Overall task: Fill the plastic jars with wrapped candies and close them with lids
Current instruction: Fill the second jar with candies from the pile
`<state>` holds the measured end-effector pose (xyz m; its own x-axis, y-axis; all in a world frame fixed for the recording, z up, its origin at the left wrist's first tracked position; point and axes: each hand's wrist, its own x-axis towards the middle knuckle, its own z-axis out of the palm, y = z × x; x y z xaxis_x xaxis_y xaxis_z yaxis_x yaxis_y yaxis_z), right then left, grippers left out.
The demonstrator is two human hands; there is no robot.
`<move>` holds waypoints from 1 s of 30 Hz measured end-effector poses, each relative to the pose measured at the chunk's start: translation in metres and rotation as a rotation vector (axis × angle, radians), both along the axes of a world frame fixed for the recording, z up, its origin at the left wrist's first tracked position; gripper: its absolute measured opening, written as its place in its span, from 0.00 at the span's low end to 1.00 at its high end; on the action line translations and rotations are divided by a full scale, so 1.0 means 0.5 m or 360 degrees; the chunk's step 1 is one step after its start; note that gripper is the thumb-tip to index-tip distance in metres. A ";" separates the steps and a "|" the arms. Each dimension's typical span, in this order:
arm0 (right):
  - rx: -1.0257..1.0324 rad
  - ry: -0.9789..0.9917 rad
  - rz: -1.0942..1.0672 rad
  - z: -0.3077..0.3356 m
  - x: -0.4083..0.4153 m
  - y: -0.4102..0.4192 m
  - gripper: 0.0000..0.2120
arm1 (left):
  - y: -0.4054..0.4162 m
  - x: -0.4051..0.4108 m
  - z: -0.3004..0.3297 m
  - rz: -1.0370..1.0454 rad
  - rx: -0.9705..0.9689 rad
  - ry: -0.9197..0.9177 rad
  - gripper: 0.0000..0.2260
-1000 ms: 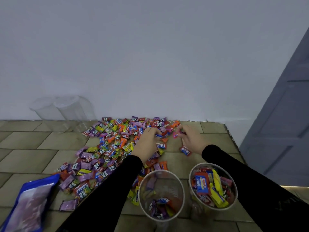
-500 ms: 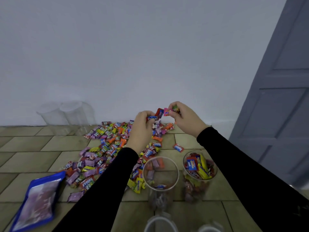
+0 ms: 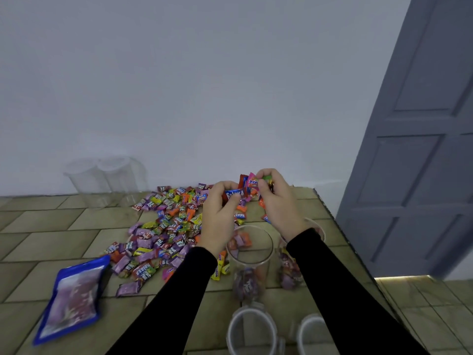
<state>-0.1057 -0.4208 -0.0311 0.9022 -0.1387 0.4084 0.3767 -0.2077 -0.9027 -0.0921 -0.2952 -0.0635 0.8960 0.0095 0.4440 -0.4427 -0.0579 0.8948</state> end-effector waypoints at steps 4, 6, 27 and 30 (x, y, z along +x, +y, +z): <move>0.0114 -0.0003 -0.0087 -0.040 -0.016 0.012 0.12 | -0.014 -0.027 -0.007 -0.0092 -0.0186 0.0008 0.02; 0.0161 -0.0038 -0.0145 -0.051 -0.025 0.024 0.12 | -0.014 -0.034 -0.002 -0.0092 -0.0169 -0.0047 0.05; 0.0120 -0.0111 -0.0230 -0.074 -0.049 0.042 0.02 | -0.017 -0.062 -0.003 -0.0186 -0.0177 0.0010 0.09; 0.0104 -0.0121 -0.0228 -0.079 -0.048 0.042 0.04 | -0.016 -0.057 -0.012 -0.0155 -0.0203 0.0038 0.09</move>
